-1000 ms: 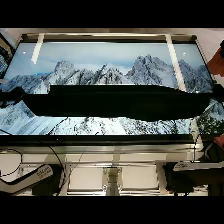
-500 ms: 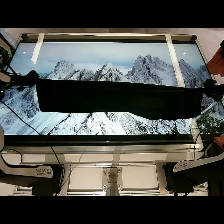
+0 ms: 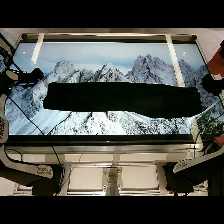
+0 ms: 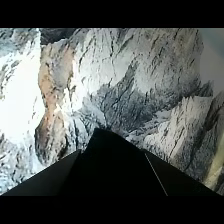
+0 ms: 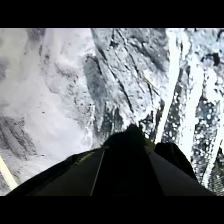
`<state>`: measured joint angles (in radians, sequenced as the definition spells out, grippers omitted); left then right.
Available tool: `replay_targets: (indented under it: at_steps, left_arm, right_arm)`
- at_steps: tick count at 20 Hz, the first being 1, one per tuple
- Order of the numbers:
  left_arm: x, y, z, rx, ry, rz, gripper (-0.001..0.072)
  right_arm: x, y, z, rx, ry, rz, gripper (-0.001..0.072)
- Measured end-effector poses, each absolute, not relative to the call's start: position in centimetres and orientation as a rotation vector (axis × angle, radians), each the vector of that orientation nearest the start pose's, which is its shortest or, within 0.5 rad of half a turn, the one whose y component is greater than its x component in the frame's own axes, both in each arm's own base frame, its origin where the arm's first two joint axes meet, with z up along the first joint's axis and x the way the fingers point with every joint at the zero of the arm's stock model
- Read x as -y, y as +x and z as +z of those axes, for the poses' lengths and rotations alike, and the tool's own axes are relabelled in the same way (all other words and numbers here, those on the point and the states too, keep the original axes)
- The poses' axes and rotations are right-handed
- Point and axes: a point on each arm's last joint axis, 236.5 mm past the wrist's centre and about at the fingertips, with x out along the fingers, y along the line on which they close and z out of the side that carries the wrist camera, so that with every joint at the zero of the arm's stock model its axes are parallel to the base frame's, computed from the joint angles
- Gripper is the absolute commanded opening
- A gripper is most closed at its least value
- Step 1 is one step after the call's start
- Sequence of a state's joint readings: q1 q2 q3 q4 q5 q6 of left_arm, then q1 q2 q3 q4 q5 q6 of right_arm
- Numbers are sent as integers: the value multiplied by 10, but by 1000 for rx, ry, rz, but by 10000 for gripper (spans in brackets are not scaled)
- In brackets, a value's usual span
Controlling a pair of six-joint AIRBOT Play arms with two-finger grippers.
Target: Fold the clothes and pants, and hang the long-sleeved shirts on hangers.
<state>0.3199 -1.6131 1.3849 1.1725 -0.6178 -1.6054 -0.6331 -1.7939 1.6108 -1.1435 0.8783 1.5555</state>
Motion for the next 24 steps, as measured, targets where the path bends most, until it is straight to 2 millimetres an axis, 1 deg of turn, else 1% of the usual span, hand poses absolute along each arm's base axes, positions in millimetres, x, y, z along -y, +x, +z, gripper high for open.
replay_targets:
  at_steps: [2, 3, 5, 6, 7, 8, 10, 11, 13, 15, 17, 19, 24]
  left_arm:
    - [-125, 539, 14, -771, -559, 231, 440]
    - [-124, 536, 14, -787, -551, 224, 440]
    - [-127, 522, 8, -848, -531, 215, 440]
    - [-128, 514, 4, -884, -529, 211, 468]
    - [-128, 504, -2, -933, -522, 200, 549]
    - [-128, 494, -8, -979, -518, 188, 558]
    - [-129, 475, -21, -1068, -516, 165, 558]
    - [-128, 469, -27, -1100, -514, 146, 558]
    - [-120, 462, -36, -1146, -525, 97, 564]
    - [-116, 459, -47, -1176, -541, 68, 598]
    - [-111, 457, -59, -1208, -554, 45, 603]
    - [-110, 456, -69, -1224, -560, 35, 603]
    - [-112, 465, -81, -1208, -552, 35, 602]
  right_arm:
    - [272, 501, 0, -857, 688, -386, 477]
    - [273, 502, 10, -861, 666, -380, 492]
    - [275, 500, 34, -882, 613, -366, 490]
    - [273, 496, 42, -904, 590, -354, 485]
    - [270, 492, 50, -932, 564, -337, 485]
    - [266, 487, 55, -963, 543, -316, 485]
    - [254, 473, 58, -1044, 513, -267, 485]
    - [247, 464, 57, -1088, 502, -242, 485]
    - [235, 449, 55, -1170, 490, -195, 485]
    - [225, 436, 54, -1233, 487, -155, 485]
    - [215, 429, 54, -1271, 496, -116, 485]
    - [207, 426, 55, -1288, 509, -80, 484]
    - [190, 424, 59, -1305, 531, -16, 484]
